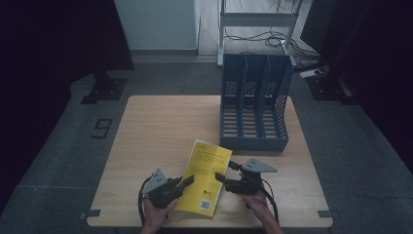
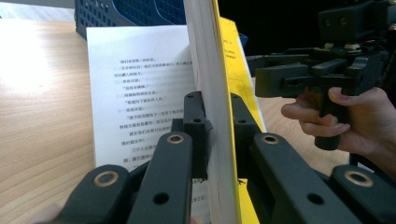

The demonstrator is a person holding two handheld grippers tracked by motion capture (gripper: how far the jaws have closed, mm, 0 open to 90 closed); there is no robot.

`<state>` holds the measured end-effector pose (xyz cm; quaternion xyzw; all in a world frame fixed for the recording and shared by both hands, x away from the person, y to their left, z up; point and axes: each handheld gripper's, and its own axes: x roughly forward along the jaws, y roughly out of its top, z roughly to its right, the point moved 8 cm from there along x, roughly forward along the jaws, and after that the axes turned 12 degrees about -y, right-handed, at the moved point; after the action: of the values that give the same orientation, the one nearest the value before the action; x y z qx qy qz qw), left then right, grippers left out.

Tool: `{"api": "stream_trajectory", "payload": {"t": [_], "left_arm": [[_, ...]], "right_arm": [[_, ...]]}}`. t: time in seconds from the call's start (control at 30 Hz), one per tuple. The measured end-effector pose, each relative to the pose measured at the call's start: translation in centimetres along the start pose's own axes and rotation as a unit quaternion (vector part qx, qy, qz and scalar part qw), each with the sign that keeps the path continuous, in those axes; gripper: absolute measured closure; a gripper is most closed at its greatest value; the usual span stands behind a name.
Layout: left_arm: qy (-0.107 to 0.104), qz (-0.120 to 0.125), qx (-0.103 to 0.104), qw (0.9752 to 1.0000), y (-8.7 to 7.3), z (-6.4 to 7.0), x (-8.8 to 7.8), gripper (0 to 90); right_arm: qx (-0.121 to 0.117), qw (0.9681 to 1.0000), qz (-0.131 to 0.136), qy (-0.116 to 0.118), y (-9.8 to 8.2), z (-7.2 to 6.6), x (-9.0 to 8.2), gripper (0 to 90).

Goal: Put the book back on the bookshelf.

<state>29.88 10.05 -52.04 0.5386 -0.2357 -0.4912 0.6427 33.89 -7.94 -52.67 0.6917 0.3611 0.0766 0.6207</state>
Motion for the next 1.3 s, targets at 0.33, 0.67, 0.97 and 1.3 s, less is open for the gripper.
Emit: {"api": "stream_trajectory", "payload": {"t": [0.33, 0.67, 0.97, 1.3], "left_arm": [[-0.003, 0.001, -0.01, 0.9999, -0.02, -0.2, -0.15, 82.3], [-0.007, 0.001, -0.009, 0.9999, -0.07, -0.09, -0.02, 82.4], [-0.012, 0.0, -0.008, 0.9999, -0.05, 0.04, 0.01, 82.4], [-0.01, -0.001, -0.008, 0.9999, -0.08, -0.03, 0.01, 82.1]], "right_arm": [[-0.003, 0.9995, 0.022, 0.024, 0.51, -0.49, -0.61, 31.3], [-0.004, 0.9993, 0.021, 0.029, 0.51, -0.66, -0.63, 39.5], [-0.013, 0.9992, 0.017, 0.035, 0.33, -0.92, -0.5, 47.3], [-0.022, 0.9991, 0.02, 0.031, 0.48, -0.95, -0.66, 57.2]]}}
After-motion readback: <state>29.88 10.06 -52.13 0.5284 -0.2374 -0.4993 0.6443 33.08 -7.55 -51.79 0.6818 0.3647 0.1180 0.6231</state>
